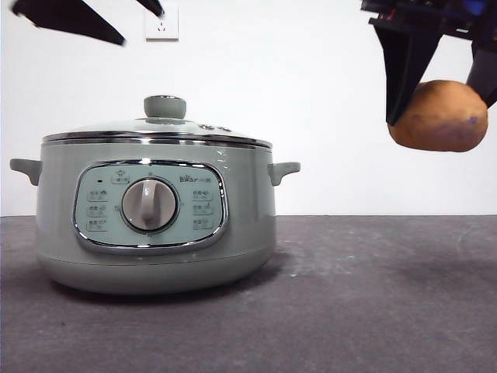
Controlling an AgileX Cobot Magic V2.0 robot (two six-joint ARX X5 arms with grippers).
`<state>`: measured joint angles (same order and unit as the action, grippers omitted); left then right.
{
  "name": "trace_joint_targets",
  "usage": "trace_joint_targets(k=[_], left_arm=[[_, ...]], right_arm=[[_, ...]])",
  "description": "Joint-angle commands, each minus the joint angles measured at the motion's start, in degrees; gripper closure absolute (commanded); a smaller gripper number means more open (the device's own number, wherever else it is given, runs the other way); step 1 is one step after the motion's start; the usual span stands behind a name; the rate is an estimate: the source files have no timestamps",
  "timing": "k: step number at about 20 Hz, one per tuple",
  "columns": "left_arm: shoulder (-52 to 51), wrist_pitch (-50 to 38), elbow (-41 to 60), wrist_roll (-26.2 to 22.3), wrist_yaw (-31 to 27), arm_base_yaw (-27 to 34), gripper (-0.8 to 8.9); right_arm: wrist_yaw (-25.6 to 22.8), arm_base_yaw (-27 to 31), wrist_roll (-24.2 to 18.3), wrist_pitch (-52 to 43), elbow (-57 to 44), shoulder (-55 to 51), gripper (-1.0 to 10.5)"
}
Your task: Pick up the potato,open the lid,put the potato in the pot,close the lid
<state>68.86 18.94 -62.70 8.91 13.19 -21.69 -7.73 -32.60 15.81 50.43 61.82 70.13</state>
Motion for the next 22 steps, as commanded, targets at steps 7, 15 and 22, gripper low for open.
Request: trace_joint_targets(k=[7,15,22], left_arm=[[12.1,1.4,-1.6,-3.2,-7.3,-5.0,4.63],[13.4,3.1,-1.6,-6.1,-10.0,-5.0,8.22],[11.1,2.1,-2.8,-6.2,-10.2,-5.0,8.22]], right_arm=[[-0.2,0.0,-0.3,1.0,0.1,-0.9,9.6],[-0.3,0.0,-0.2,1.0,0.1,-0.9,9.6],[0.2,0.0,-0.3,-1.5,0.1,-0.9,9.6]])
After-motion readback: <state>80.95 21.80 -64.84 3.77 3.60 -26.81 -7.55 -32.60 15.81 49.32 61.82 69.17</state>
